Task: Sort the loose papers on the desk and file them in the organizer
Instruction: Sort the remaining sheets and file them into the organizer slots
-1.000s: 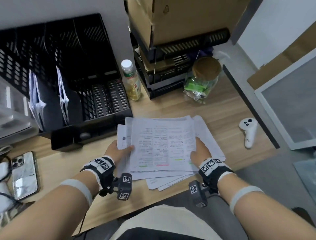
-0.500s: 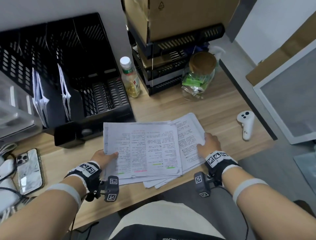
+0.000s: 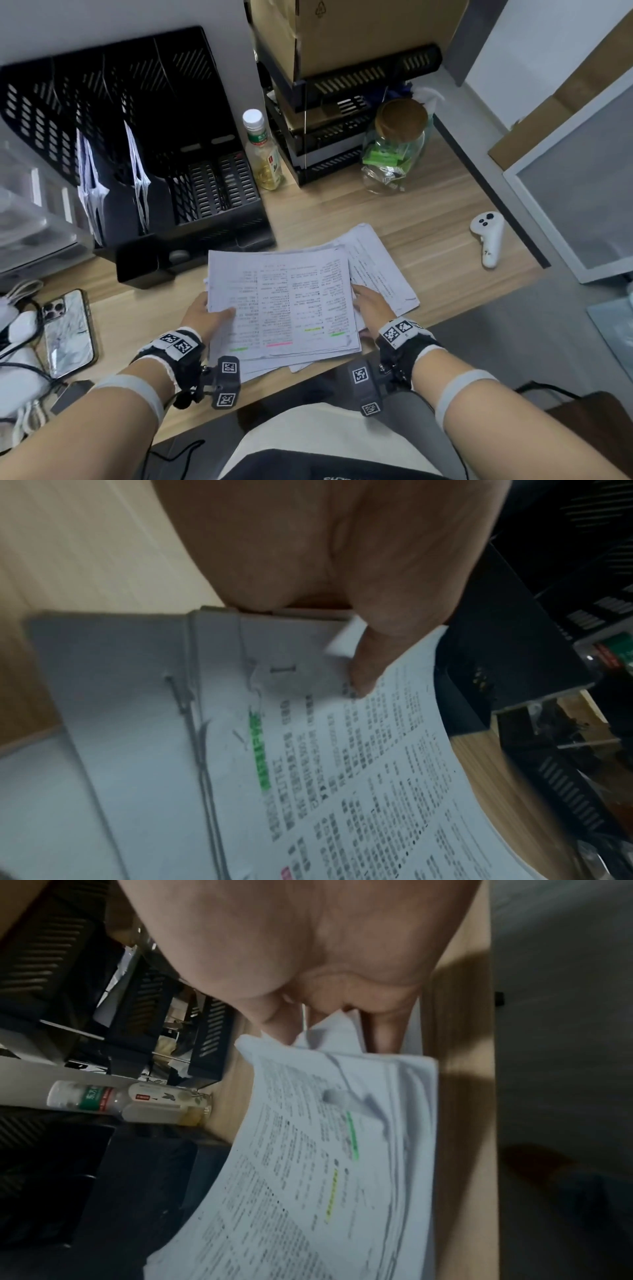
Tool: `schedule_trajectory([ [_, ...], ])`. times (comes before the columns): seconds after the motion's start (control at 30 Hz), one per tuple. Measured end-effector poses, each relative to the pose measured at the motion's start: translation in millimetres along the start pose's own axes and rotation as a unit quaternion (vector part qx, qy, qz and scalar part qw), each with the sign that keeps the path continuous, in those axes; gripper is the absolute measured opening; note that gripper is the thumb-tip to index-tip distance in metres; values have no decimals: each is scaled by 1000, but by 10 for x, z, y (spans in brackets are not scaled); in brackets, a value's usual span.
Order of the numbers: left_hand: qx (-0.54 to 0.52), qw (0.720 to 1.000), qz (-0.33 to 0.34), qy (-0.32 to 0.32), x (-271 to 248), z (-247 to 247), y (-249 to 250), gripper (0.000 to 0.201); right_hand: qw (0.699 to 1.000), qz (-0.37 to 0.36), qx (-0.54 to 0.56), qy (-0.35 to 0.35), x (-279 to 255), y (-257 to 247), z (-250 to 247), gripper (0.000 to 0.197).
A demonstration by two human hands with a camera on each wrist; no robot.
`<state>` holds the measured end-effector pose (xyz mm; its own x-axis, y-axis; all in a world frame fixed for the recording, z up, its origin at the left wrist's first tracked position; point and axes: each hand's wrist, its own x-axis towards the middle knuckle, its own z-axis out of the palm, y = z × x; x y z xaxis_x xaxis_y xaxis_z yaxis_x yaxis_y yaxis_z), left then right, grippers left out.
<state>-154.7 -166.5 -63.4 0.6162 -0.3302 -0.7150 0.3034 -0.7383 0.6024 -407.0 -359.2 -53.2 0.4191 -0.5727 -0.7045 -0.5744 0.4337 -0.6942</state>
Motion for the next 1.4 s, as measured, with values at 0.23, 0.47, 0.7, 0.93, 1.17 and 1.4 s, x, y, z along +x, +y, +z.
schedule_trajectory([
  [0.23, -2, 1000, 0, 11, 20, -58, -34, 96, 970, -67, -228, -52, -30, 8, -35, 50],
  [0.47, 141, 962, 214, 95, -193, -238, 538, 122, 917, -262, -302, 21, -243, -974, -231, 19],
  [0.7, 13, 935, 347, -71, -719, -548, 1282, 62, 850, -450, -275, -4, -532, -2015, -32, 20],
  [0.93, -298, 905, 277, -121, -810, -739, 1255, 45, 953, -282, -43, -102, -385, -1744, 37, 43],
  [1.17, -369, 876, 285, -126, -861, -990, 1252, 38, 905, -348, -242, -28, -456, -1764, 244, 10],
  [1.4, -156, 933, 325, 5, -659, -1344, 1037, 34, 774, -434, -453, 86, -481, -2175, 48, 31],
])
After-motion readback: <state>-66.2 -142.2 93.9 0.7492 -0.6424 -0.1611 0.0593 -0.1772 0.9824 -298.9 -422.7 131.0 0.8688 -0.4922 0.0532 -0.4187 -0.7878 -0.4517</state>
